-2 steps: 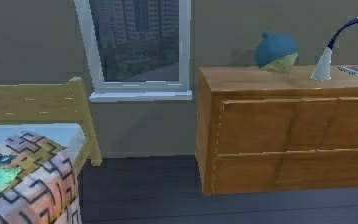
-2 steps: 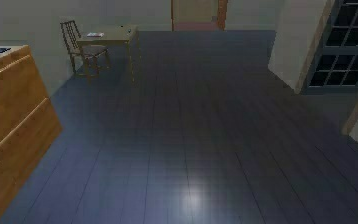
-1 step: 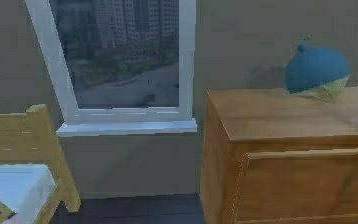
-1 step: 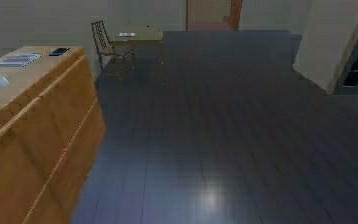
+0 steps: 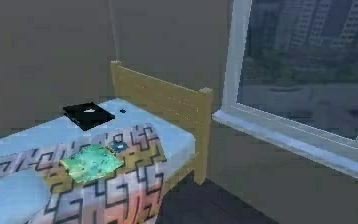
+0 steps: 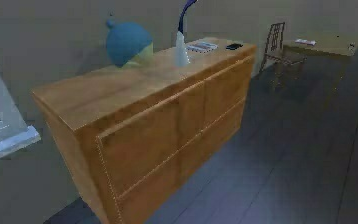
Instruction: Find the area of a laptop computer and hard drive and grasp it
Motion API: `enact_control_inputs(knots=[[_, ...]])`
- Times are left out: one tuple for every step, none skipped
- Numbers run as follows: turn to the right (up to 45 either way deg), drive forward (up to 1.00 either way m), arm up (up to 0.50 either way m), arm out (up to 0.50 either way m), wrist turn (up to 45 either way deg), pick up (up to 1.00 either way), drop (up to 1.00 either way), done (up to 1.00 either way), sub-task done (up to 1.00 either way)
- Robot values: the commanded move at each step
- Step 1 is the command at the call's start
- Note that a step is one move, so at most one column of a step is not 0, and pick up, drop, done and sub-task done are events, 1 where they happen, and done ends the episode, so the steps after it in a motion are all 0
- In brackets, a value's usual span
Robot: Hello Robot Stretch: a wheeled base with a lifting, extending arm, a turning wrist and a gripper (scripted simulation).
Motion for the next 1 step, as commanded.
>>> enact_control_inputs(knots=[[-45.0, 0.0, 0.0, 0.0, 0.0, 0.0, 0.0, 0.0, 0.0]])
